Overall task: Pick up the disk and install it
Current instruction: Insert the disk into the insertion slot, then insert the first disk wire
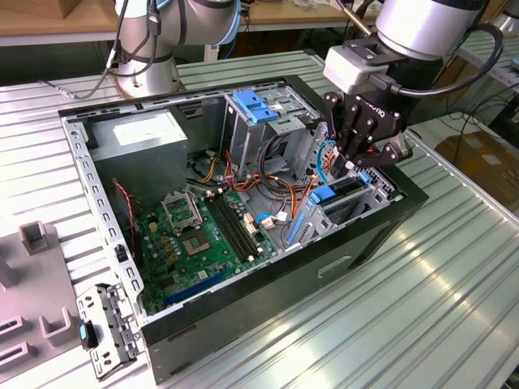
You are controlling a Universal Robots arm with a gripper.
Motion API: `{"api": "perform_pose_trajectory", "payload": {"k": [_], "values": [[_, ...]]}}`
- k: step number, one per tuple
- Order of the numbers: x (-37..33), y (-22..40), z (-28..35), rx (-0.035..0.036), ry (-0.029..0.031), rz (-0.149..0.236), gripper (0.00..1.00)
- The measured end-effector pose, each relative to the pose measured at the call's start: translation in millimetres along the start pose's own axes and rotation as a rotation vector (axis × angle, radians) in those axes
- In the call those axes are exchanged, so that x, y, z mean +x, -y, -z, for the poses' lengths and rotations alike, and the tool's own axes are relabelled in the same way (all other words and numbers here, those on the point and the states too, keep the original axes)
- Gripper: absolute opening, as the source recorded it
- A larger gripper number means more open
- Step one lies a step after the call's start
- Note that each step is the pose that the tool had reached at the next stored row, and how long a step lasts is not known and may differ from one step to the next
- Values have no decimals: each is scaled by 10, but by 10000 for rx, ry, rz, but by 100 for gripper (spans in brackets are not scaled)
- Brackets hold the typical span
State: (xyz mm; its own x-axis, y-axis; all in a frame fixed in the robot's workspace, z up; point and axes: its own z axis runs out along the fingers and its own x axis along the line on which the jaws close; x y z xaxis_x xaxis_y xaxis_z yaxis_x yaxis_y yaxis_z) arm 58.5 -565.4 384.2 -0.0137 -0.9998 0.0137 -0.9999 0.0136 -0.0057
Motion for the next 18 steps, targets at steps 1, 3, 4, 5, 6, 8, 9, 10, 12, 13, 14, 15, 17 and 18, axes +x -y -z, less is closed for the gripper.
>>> {"api": "perform_pose_trajectory", "payload": {"k": [1, 3, 4, 5, 6, 8, 9, 10, 12, 13, 14, 15, 17, 18], "values": [[0, 0, -3, 0, 3, 0, 11], [0, 0, -6, 0, 3, 0, 11], [0, 0, -6, 1, 2, 0, 11], [0, 0, -6, 0, 3, 0, 11], [0, 0, -6, 0, 3, 0, 11], [0, 0, -7, 0, 3, 0, 11], [0, 0, -7, 0, 3, 0, 11], [0, 0, -7, 0, 2, 0, 11], [0, 6, -8, 1, 4, 6, 11], [0, 15, -8, 0, 4, 22, 11], [0, 17, -7, 4, 4, 229, 11], [0, 17, -8, 7, 6, 533, 11], [0, 45, -8, 13, 8, 899, 11], [0, 77, -9, 12, 9, 929, 11]]}}
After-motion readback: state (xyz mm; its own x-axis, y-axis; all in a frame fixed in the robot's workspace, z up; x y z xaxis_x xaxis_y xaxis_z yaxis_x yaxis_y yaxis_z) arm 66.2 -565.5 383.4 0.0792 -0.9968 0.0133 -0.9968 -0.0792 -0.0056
